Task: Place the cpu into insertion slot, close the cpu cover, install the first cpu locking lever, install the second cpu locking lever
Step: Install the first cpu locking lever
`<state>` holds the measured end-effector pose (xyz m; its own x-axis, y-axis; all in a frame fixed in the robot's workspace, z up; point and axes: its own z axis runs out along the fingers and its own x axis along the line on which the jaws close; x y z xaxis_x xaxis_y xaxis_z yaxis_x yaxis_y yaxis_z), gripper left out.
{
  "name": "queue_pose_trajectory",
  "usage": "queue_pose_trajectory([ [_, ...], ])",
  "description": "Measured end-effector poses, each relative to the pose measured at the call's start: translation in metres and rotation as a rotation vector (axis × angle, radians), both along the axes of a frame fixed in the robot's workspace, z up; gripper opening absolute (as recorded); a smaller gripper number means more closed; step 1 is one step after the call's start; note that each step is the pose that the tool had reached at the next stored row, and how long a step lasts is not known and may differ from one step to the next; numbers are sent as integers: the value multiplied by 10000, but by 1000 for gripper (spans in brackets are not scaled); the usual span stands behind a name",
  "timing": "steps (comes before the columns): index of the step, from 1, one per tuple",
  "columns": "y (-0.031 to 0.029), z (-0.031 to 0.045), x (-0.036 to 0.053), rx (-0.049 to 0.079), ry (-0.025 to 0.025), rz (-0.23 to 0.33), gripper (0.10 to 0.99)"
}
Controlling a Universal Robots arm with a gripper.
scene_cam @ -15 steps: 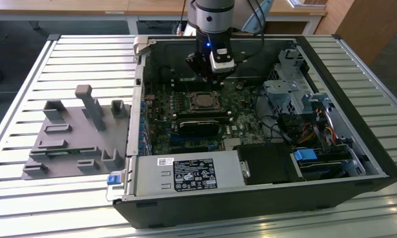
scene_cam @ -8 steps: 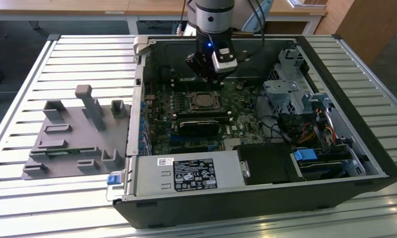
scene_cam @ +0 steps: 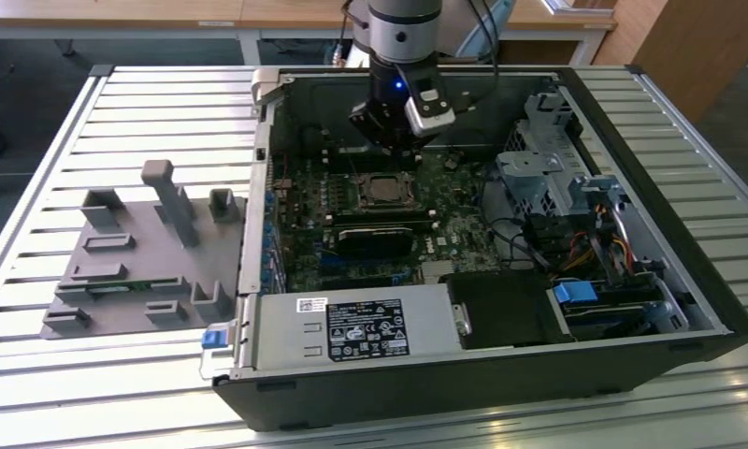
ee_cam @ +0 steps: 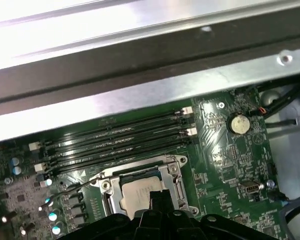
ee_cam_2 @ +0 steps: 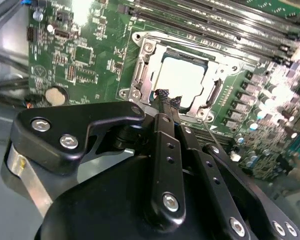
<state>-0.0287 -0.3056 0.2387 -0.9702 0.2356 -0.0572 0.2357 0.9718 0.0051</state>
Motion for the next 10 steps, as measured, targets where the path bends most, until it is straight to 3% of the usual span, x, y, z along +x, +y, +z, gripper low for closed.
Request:
queue_pose_trajectory([
  [5,0,0,1,2,13,659,106],
  [10,0,78,5,13,206,679,106],
])
